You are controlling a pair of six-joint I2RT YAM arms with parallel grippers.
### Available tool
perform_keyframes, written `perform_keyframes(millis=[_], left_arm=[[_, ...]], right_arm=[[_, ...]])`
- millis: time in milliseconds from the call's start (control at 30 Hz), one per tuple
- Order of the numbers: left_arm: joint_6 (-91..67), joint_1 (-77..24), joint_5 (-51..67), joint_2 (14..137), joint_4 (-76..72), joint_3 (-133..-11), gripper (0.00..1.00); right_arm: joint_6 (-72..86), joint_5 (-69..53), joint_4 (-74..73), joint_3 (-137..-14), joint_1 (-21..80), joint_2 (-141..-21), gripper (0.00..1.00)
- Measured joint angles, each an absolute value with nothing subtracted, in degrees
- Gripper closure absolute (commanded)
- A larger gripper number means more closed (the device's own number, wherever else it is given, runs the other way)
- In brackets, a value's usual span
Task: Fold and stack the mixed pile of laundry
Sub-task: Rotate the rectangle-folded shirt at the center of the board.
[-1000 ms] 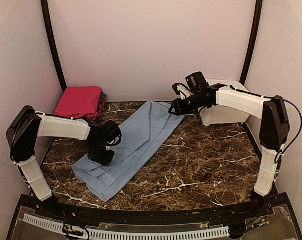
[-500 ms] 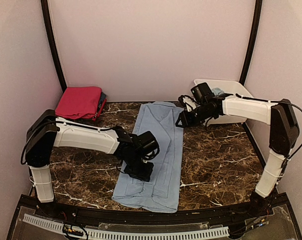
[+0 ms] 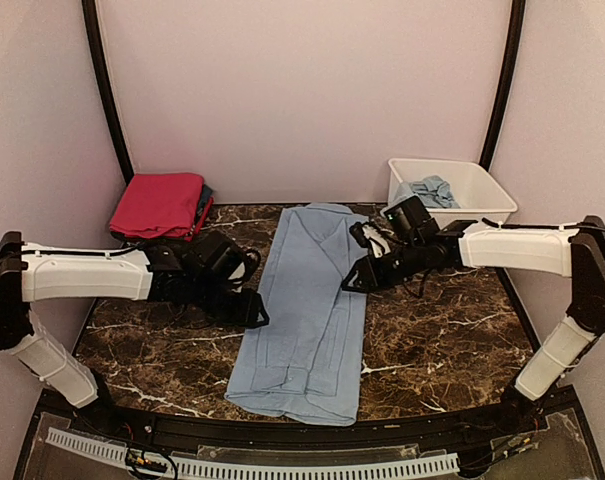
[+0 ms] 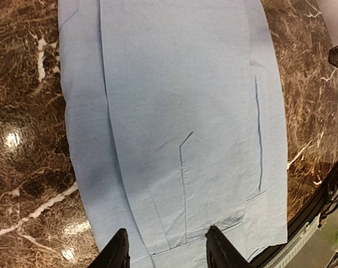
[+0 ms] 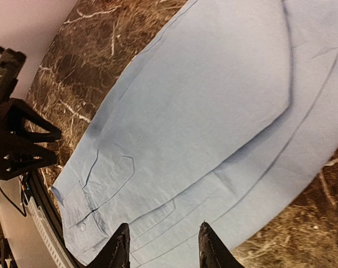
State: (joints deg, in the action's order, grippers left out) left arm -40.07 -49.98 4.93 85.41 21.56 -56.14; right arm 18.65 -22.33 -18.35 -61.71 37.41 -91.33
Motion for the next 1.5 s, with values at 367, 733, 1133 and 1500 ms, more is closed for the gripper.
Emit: perform_keyframes(millis=[367, 733, 1133, 1500], left_arm=[[-40.36, -50.15, 9.61, 93.49, 13.08, -53.08, 0.58], [-41.82, -50.15, 11.49, 102.83, 8.69, -57.43, 0.59], [-39.31, -50.13, 8.97, 106.32, 11.42, -65.17, 0.42], [-41.89, -51.24, 9.23, 78.76, 9.13, -47.68, 0.41]], right_arm=[[22.85, -23.75, -12.36, -61.28, 40.99, -104.6, 0.67], [20.38, -20.99, -12.95, -72.12, 36.84, -115.52, 0.69], [16.58, -20.18, -18.72, -75.09, 33.58, -111.74, 0.55], [20.12, -26.02, -19.25, -56.14, 33.61, -78.5, 0.55]])
